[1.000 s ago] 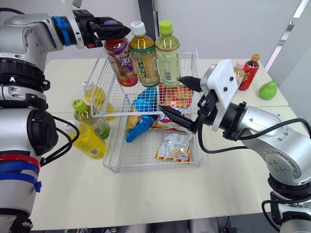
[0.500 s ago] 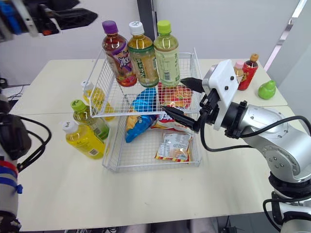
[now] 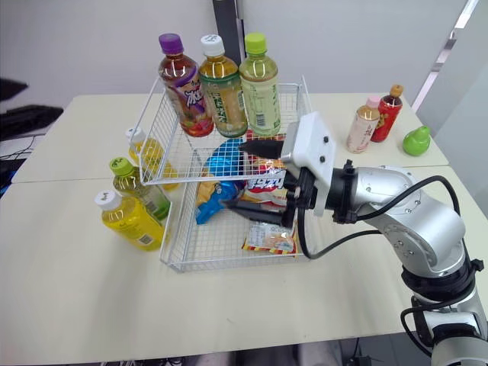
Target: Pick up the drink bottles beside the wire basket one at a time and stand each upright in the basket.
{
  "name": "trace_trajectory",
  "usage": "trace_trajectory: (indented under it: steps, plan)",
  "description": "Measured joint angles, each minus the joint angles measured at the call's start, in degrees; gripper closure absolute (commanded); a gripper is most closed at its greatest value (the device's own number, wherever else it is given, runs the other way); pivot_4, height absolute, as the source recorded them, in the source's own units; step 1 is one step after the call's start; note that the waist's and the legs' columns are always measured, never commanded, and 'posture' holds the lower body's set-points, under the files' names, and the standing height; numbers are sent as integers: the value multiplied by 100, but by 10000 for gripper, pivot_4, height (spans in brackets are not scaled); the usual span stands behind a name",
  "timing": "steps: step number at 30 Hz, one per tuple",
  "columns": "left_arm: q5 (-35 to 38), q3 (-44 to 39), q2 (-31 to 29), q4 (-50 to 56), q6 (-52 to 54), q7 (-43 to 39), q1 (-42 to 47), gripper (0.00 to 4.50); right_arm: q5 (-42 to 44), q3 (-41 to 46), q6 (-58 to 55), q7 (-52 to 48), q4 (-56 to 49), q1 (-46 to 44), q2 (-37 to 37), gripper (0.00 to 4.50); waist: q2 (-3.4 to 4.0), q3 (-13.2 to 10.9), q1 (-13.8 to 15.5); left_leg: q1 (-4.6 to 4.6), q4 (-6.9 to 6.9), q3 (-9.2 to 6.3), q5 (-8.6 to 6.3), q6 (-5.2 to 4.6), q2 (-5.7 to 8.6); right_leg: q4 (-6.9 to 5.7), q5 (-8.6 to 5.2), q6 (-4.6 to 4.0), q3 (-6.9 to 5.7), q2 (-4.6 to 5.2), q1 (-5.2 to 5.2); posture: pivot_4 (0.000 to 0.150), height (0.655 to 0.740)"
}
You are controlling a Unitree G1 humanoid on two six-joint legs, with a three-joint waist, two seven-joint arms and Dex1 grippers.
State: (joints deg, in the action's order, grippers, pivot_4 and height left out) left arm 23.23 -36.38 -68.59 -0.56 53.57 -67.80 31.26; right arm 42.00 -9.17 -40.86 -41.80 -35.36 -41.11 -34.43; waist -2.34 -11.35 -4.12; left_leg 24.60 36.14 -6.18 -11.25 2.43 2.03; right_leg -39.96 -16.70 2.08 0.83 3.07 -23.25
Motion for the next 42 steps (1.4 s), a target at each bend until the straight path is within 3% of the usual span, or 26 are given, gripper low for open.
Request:
trace_trajectory:
  steps: [2, 6, 11, 16, 20, 25, 32, 35, 42]
  plan:
    - [143, -753, 98, 646, 336, -167, -956, 210, -21, -163, 18, -157, -69, 69, 36, 0, 1, 0, 12, -3, -5, 8, 0, 0, -4, 1, 0, -2, 8, 5, -1, 1500, 7400]
    - [422, -1922, 846, 1785, 893, -233, -2433, 210, -78, -356, 75, -384, -123, 201, 81, 0, 3, 1, 80, -15, -5, 13, -1, 1, -29, 2, 6, -19, 5, 4, 4, 1500, 7400]
    - [979, -2223, 1836, 3102, 1351, 481, -2847, 210, -150, -398, 160, -493, -147, 214, 139, 0, -1, 4, 243, -29, -4, 7, 1, 6, -46, 3, 15, -34, -2, -5, 18, 1500, 7400]
    - [1243, -1929, 2784, 3763, 1278, 1661, -2703, 210, -195, -394, 160, -555, -194, 229, 157, 0, -2, 5, 265, -90, -11, 14, -1, 8, -45, 19, 15, -35, -3, -5, 85, 1500, 7400]
    - [1170, -1196, 3584, 4062, 1081, 2871, -2424, 210, -175, -389, 130, -555, -290, 241, 154, 0, -4, 9, 270, -105, -14, 12, -2, 10, -46, 36, 17, -33, -3, -10, 104, 1500, 7400]
    - [834, -387, 3720, 4062, 718, 3810, -2325, 210, -104, -347, 19, -538, -371, 251, 106, 0, -4, 9, 260, -105, -18, 13, -3, 10, -48, 34, 17, -33, -3, -19, 103, 1500, 7400]
    - [538, 324, 3772, 3816, 200, 4449, -2211, 210, -5, -311, -104, -515, -487, 251, 40, 0, -4, 9, 260, -104, -19, 14, -3, 10, -48, 40, 17, -33, -3, -23, 104, 1500, 7400]
    - [536, 488, 3878, 3809, 169, 4641, -2221, 6155, 15, -267, -115, -505, -489, 251, 11, 0, -4, 9, 261, -103, -19, 14, -3, 10, -48, 41, 17, -33, -5, -24, 104, 1500, 7400]
    - [559, 690, 3877, 3805, 95, 4843, -2389, 27898, 58, -201, -128, -474, -490, 251, -24, 0, -4, 9, 260, -103, -21, 14, -3, 10, -49, 45, 17, -33, -4, -28, 104, 1500, 7400]
